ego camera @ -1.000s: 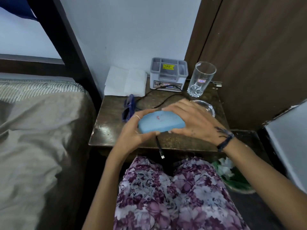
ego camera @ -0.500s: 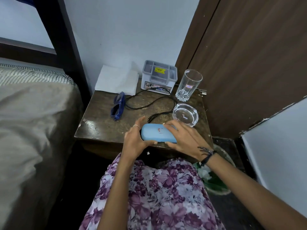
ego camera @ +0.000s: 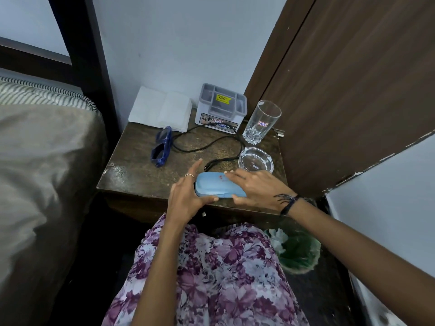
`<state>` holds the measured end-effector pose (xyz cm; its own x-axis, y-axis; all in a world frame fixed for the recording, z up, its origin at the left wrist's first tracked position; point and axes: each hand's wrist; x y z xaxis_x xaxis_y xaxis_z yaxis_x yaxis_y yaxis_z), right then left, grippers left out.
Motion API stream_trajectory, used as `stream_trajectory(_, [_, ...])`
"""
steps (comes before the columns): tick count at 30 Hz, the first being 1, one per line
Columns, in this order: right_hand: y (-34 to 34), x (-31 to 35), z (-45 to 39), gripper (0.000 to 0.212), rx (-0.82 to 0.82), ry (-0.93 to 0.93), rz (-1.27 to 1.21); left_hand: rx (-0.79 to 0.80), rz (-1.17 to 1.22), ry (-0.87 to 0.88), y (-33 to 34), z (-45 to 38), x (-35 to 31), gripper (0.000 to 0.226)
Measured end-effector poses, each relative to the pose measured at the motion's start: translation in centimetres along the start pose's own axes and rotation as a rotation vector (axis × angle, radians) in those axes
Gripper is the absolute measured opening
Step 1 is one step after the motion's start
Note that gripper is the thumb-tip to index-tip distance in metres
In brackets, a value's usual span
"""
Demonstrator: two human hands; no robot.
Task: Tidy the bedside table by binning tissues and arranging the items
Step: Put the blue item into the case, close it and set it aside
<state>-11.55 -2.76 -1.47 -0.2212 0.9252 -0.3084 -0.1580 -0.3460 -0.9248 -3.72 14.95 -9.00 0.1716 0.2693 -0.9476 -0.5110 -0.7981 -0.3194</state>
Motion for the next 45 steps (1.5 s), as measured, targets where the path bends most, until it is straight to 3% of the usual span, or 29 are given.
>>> stream_trajectory(5, [-1.1, -1.9, -0.5, 0.052, -0.059, 0.000, -0.183, 0.014, -0.026, 0.016, -0.2, 0.0, -0.2, 0.109])
stream_trajectory(12, [-1.3, -2.9, -2.7, 0.014, -0.109, 0.179, -0.263, 0.066, -0.029, 0.085, -0.7, 0.1, -0.1, 0.109])
stream_trajectory(17, [-2.3, -1.0, -5.8, 0.026, -0.252, 0.235, -0.304, 0.057, -0.062, 0.044, -0.5, -0.3, 0.0, 0.107])
stream_trajectory(20, [-3.5, 0.9, -9.3, 0.029, -0.350, 0.402, -0.528, 0.078, -0.094, 0.035, -0.4, -0.5, 0.2, 0.108])
stream_trajectory(24, [-4.2, 3.1, -15.2, 0.039, -0.192, 0.563, -0.944, 0.063, -0.072, 0.036, -0.3, -0.6, 0.4, 0.103])
stream_trajectory(30, [-3.6, 5.0, -20.2, 0.031, -0.039, 0.727, -1.180, 0.066, -0.097, 0.030, 0.0, -0.8, 0.9, 0.091])
stream_trajectory(34, [-3.9, 5.2, -20.4, 0.026, 0.009, 0.753, -1.283, 0.081, -0.096, 0.013, 0.0, -0.9, 1.0, 0.089])
stream_trajectory(41, [-7.7, 2.6, -13.2, 0.006, -0.295, 0.615, -1.245, 0.066, -0.061, 0.021, -0.3, -0.7, 0.4, 0.107])
stream_trajectory(45, [-8.7, 0.3, -6.9, 0.004, -0.375, 0.525, -1.042, 0.063, -0.051, 0.041, -0.5, -0.7, 0.1, 0.106])
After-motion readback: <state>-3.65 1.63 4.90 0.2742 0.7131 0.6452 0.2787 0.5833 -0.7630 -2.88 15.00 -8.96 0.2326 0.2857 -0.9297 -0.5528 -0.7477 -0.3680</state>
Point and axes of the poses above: each hand's wrist, its own z-axis away from the middle knuckle, its own y-axis out of the palm, x = y × z, and after that the axes turned 6 degrees about z, right-handed
